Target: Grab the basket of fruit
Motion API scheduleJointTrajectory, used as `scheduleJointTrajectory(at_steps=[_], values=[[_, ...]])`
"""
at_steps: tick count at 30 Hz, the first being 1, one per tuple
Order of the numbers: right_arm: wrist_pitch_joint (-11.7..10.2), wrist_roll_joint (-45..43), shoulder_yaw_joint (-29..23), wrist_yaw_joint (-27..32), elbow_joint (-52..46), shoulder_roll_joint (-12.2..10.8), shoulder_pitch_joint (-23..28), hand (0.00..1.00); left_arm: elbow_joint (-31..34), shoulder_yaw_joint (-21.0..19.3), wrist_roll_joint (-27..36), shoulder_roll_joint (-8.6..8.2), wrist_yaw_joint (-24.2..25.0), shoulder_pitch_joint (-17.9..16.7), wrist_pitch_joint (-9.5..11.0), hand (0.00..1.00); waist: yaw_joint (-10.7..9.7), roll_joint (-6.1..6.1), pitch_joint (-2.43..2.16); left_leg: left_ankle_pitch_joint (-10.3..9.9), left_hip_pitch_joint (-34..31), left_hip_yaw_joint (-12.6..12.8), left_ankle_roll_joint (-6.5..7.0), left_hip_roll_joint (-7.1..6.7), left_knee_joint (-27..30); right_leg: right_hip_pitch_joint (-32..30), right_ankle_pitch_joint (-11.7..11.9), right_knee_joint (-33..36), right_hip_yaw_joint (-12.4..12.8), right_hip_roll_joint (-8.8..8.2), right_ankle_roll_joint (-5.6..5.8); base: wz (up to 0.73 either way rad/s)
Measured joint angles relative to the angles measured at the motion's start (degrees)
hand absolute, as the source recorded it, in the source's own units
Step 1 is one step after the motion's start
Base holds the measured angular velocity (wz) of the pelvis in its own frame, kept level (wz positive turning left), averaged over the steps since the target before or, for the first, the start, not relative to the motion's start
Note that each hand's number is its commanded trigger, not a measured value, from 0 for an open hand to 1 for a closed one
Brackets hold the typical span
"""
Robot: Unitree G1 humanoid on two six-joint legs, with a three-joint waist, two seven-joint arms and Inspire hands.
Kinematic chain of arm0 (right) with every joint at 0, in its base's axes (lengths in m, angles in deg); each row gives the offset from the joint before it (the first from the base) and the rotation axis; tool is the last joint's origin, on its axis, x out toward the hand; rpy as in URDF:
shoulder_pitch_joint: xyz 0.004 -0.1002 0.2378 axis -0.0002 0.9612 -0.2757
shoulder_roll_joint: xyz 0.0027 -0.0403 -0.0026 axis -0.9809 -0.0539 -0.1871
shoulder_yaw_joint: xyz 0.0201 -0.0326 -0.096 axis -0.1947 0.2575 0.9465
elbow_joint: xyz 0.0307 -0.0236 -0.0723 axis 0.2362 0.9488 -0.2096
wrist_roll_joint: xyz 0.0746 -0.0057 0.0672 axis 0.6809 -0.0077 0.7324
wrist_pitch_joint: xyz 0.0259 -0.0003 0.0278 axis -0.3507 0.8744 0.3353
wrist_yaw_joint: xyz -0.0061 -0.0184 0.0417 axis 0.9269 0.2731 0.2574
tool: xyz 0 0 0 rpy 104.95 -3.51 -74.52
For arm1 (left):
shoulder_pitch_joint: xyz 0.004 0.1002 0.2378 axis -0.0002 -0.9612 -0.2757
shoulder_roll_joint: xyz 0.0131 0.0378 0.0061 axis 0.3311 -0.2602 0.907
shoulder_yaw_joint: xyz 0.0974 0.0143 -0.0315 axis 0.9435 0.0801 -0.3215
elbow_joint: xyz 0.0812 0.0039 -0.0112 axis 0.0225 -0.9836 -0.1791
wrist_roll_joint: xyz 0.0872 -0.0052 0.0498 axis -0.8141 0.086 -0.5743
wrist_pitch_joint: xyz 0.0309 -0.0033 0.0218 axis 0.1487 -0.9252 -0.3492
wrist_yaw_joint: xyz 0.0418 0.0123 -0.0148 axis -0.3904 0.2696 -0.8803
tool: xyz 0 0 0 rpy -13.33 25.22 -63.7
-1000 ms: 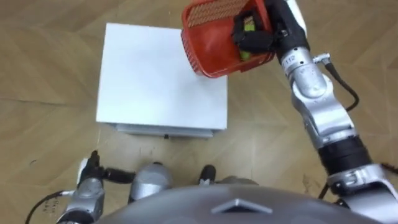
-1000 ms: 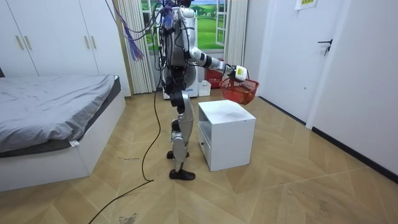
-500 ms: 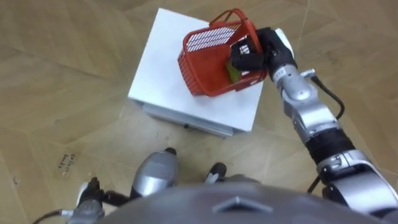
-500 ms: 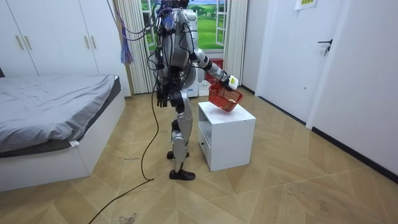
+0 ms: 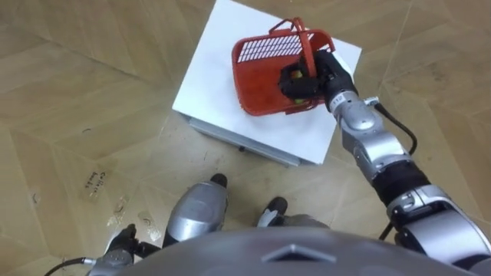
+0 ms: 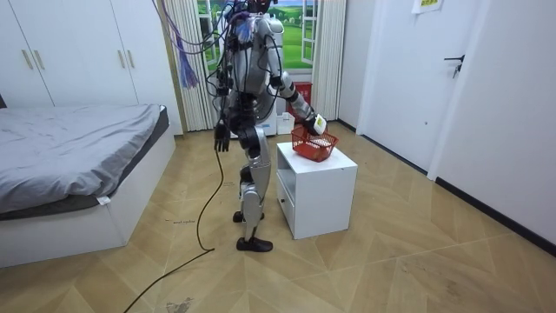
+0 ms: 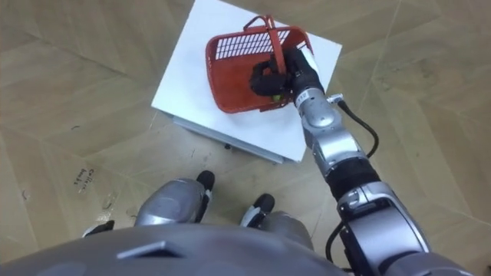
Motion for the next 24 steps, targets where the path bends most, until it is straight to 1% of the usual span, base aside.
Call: scheduleJointTrajectory(at_steps=[3, 6, 9, 12, 15, 19, 24], values=[[0.0, 0.0, 0.0, 0.0, 1.8, -0.3, -0.5, 0.00, -0.1, 0.0, 0.0, 0.02, 0.5, -0.4, -0.3, 0.00, 0.2, -0.07, -0.07, 0.0, -0.8, -0.3, 0.02, -0.21, 0.5, -0.5, 0.0, 0.1, -0.6, -0.23, 0.00, 0.06], [0.1, 1.0, 0.0, 0.0, 4.0, -0.3, -0.5, 0.00, -0.1, 0.0, 0.1, 0.02, 0.6, -0.9, -0.9, 0.00, 0.0, -0.09, -0.10, 0.0, -0.9, -0.7, 0.07, -0.69, 0.9, -0.5, -0.2, 0.8, -0.9, -0.69, 0.30, 0.10], [0.2, 1.8, -0.2, 0.0, 4.8, -0.2, -0.4, 0.00, -0.2, 0.0, 0.1, 0.03, 0.6, -1.0, -0.9, 0.00, 0.0, -0.05, -0.13, 0.0, -1.1, -0.8, 0.30, -0.99, 1.4, -0.5, -0.3, 0.9, -1.1, -0.98, 0.42, 0.05], [0.2, 1.8, -0.2, -0.1, 4.8, -0.3, -0.4, 0.00, -0.2, 0.0, 0.1, 0.06, 0.6, -1.1, -0.9, 0.00, 0.1, -0.03, -0.23, -0.1, -0.9, -0.8, 0.34, -1.02, 1.6, -0.3, -0.4, 0.9, -1.1, -1.00, 0.47, 0.00], [0.2, 1.7, -0.3, -0.2, 5.1, -0.2, -0.3, 0.00, -0.1, 0.0, 0.1, 0.03, 0.6, -1.6, -0.9, 0.00, -0.1, 0.24, -0.37, -0.1, -0.9, -0.9, 0.34, -0.99, 1.6, -0.2, -0.4, 0.9, -1.1, -0.94, 0.47, 0.00], [0.2, 1.7, -0.4, -0.4, 5.3, 0.0, -0.2, 0.00, -0.1, 0.0, 0.2, 0.04, 0.6, -1.8, -0.9, 0.00, -0.3, 0.46, -0.42, -0.1, -0.9, -0.9, 0.34, -0.96, 1.6, -0.2, -0.4, 0.9, -0.9, -0.92, 0.50, 0.00], [0.1, 1.7, -0.4, -1.3, 5.1, 0.0, -0.2, 0.00, -0.1, 0.3, 0.2, -0.10, 0.5, -1.8, -0.9, 0.00, -0.7, 0.39, -0.46, -0.1, -0.8, -0.7, 0.38, -0.93, 1.5, -0.2, -0.4, 0.9, -0.6, -0.94, 0.53, -0.01]])
